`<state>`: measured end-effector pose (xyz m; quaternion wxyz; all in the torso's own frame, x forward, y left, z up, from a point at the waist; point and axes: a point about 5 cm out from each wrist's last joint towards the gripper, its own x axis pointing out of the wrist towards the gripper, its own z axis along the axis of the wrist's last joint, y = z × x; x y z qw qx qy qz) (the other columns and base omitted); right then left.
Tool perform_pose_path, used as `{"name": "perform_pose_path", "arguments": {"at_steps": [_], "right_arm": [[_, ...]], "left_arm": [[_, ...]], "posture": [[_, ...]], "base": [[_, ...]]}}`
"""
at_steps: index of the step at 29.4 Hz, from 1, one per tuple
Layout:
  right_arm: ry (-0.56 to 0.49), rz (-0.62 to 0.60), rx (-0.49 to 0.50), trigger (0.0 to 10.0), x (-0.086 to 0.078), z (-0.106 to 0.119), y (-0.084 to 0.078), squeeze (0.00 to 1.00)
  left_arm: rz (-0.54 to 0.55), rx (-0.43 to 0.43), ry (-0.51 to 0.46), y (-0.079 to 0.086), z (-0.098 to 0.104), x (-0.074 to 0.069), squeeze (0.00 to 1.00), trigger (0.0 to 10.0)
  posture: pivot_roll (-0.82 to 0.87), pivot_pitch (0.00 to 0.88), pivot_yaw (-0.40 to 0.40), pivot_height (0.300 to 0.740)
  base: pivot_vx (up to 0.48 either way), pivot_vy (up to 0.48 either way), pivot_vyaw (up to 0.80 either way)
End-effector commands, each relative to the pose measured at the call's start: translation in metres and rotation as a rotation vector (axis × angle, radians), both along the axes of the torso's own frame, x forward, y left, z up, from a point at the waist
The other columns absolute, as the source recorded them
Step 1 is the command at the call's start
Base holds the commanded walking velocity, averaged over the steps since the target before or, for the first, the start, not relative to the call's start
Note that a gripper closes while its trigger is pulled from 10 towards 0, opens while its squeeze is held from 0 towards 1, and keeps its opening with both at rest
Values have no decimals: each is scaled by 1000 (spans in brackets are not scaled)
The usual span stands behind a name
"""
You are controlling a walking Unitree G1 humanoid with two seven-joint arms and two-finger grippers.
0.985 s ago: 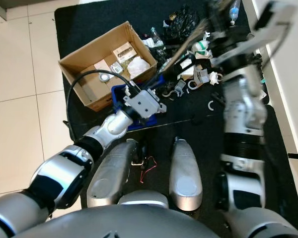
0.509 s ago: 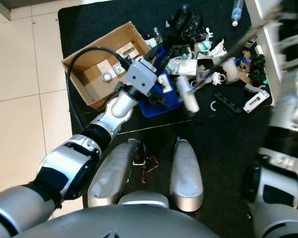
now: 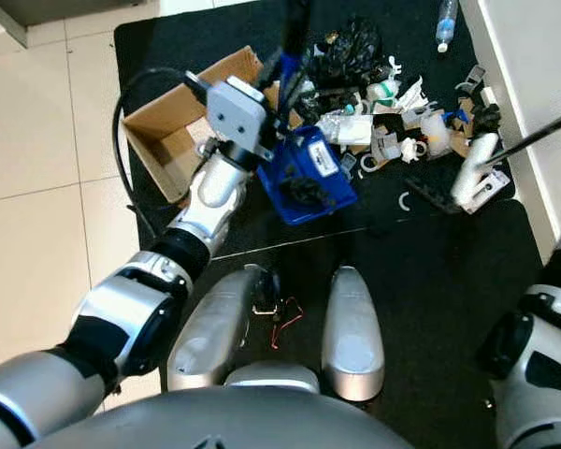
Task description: Sweep floor
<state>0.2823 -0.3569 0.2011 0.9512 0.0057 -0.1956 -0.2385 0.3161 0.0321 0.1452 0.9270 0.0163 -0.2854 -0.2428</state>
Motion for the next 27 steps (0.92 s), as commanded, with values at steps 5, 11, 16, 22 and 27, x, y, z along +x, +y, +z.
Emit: {"name": "perform_pose_path", "arguments": {"at_steps": [5,11,16,22,27], "right_arm": [[93,133,38,10000,15,-45,42,0],[141,209,35,10000,21,-63,66,0],[132,219,7,10000,22,-60,66,0],[74,220,-33,10000,25,-43,61,0],[57,222,-37,10000,26,-39,61,0]], "left_arm": [[-47,-131,-147,-11,53,7,0,10000],[-32,-109,-223,-2,74,15,0,10000],[-4,-61,-241,12,81,22,0,10000],[89,51,-235,47,81,35,0,10000],[172,127,-209,69,72,42,0,10000]], "posture": [[-81,110,34,740],[-65,101,40,740],[-58,97,45,740],[-47,96,49,740],[-39,95,47,740]], "base": [[0,0,0],[0,0,0],[0,0,0],[0,0,0],[0,0,0]]}}
